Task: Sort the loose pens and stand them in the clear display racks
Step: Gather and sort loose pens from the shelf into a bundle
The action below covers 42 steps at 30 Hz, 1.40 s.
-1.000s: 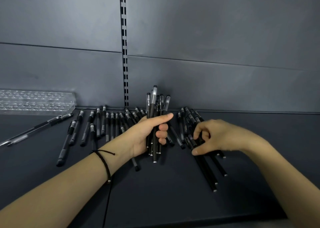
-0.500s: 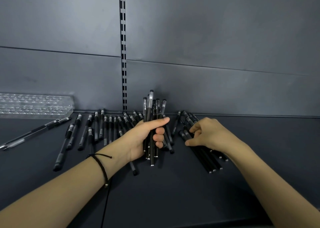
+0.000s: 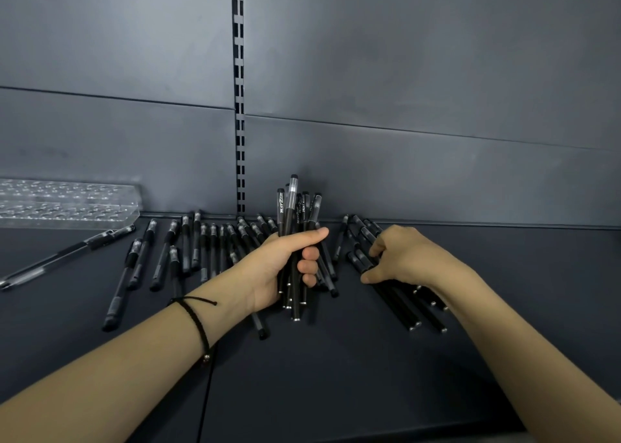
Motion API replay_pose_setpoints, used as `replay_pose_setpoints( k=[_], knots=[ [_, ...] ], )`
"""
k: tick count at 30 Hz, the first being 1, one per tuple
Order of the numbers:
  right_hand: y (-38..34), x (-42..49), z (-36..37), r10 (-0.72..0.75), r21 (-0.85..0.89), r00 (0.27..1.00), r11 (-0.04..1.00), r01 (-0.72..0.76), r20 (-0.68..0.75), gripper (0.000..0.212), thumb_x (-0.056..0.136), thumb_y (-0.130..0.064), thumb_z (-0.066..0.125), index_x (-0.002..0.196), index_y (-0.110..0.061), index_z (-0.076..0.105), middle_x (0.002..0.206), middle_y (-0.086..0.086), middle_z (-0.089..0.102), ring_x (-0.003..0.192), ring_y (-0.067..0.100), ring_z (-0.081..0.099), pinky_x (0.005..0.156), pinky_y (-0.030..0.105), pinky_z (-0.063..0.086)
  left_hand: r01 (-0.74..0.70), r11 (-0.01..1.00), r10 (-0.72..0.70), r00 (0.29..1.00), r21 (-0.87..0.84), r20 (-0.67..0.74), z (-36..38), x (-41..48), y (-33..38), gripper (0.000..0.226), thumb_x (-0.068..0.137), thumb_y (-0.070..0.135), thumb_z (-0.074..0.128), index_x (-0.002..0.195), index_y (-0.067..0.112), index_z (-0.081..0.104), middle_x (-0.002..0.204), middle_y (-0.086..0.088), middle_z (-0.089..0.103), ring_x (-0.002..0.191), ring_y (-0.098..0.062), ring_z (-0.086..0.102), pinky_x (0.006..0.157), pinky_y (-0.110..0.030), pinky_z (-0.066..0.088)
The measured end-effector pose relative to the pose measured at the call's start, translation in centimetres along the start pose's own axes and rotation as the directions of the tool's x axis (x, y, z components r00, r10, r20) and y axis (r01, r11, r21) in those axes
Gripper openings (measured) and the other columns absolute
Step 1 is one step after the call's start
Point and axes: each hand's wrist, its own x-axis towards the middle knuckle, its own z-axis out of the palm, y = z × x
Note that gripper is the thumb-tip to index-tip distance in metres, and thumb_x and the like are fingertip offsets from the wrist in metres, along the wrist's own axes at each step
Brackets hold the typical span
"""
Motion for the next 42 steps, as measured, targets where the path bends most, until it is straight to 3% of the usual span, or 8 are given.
replay_pose_setpoints(
  k=[8,18,22,26,30,33,37,42],
  knots=[
    [-0.5,0.6,-1.0,0.008,-0.028,0.988,1.0,-0.004,0.154,0.025,0.077,-0.027,0.08,0.081,-0.007,0.064,0.06,-0.001,0.059,0.05,0.014,0.055,0.048,0.021,0.044,0.002,1.0,-0.002,1.0,-0.004,-0.004,0.0,-0.1,-0.1,0.027,0.076,0.025,0.073,0.087,0.016,0.05,0.053,0.005,0.041,0.041,-0.006,0.036,0.041,-0.019,0.037],
    [-0.2,0.5,-0.9,-0.083,-0.132,0.979,0.985,0.108,0.186,0.026,0.079,-0.025,0.071,0.065,-0.01,0.055,0.057,0.0,0.054,0.048,0.013,0.047,0.039,0.016,0.036,0.01,1.0,-0.009,1.0,0.013,-0.011,0.2,-0.5,0.0,0.025,0.088,0.022,0.068,0.072,0.018,0.048,0.053,0.005,0.039,0.041,-0.007,0.036,0.041,-0.018,0.036],
    [0.6,0.3,-0.6,-0.152,0.068,0.982,0.987,0.145,0.113,0.041,0.081,-0.027,0.074,0.064,-0.015,0.038,0.051,-0.002,0.042,0.04,0.011,0.041,0.041,0.019,0.033,0.016,1.0,-0.016,1.0,0.014,-0.017,0.2,-0.6,0.1,0.025,0.087,0.021,0.068,0.072,0.017,0.05,0.054,0.004,0.041,0.042,-0.007,0.037,0.042,-0.019,0.037],
    [1.0,-0.4,-1.0,-0.249,0.516,0.963,0.842,0.16,0.107,0.027,0.087,-0.023,0.072,0.069,-0.011,0.054,0.051,-0.002,0.045,0.036,0.006,0.038,0.036,0.019,0.028,0.011,0.999,-0.01,1.0,0.031,-0.011,0.2,-0.6,0.0,0.021,0.088,0.02,0.068,0.075,0.016,0.053,0.057,0.003,0.046,0.044,-0.008,0.041,0.043,-0.02,0.04],
    [0.2,-0.8,-1.1,-0.323,0.731,0.946,0.645,0.221,-0.001,0.016,0.088,-0.017,0.068,0.077,-0.005,0.066,0.058,0.006,0.055,0.036,0.008,0.04,0.033,0.018,0.027,0.014,0.999,-0.015,1.0,0.036,0.005,0.2,-0.7,0.1,0.012,0.087,0.018,0.067,0.081,0.01,0.062,0.065,0.0,0.058,0.052,-0.01,0.055,0.047,-0.021,0.048],
    [-0.8,-0.8,-1.3,-0.326,0.854,0.943,0.468,0.226,-0.071,0.016,0.087,-0.018,0.066,0.079,-0.005,0.069,0.054,0.003,0.058,0.037,0.008,0.045,0.033,0.017,0.03,0.044,0.999,-0.044,0.999,-0.024,0.016,0.1,-0.7,0.3,0.015,0.083,0.018,0.068,0.09,0.004,0.069,0.085,-0.008,0.073,0.074,-0.018,0.073,0.065,-0.026,0.06],
    [-2.4,-0.4,-1.0,-0.348,0.937,0.931,0.278,0.213,-0.108,0.019,0.078,-0.023,0.068,0.079,-0.007,0.076,0.059,0.01,0.059,0.039,0.009,0.046,0.036,0.017,0.035,0.071,0.997,-0.076,0.981,0.034,0.18,0.1,-1.2,0.6,0.039,0.092,0.024,0.057,0.121,0.001,0.065,0.121,-0.017,0.068,0.112,-0.028,0.066,0.096,-0.038,0.053],
    [-3.5,0.2,-0.2,-0.288,0.9,0.942,0.342,0.27,-0.173,0.018,0.087,-0.021,0.067,0.086,-0.003,0.071,0.053,0.003,0.054,0.04,0.007,0.043,0.036,0.017,0.03,0.027,0.998,-0.016,0.979,-0.052,0.205,0.6,-1.6,0.5,0.034,0.089,0.024,0.058,0.11,0.0,0.071,0.108,-0.019,0.072,0.09,-0.026,0.073,0.077,-0.036,0.061]
  ],
)
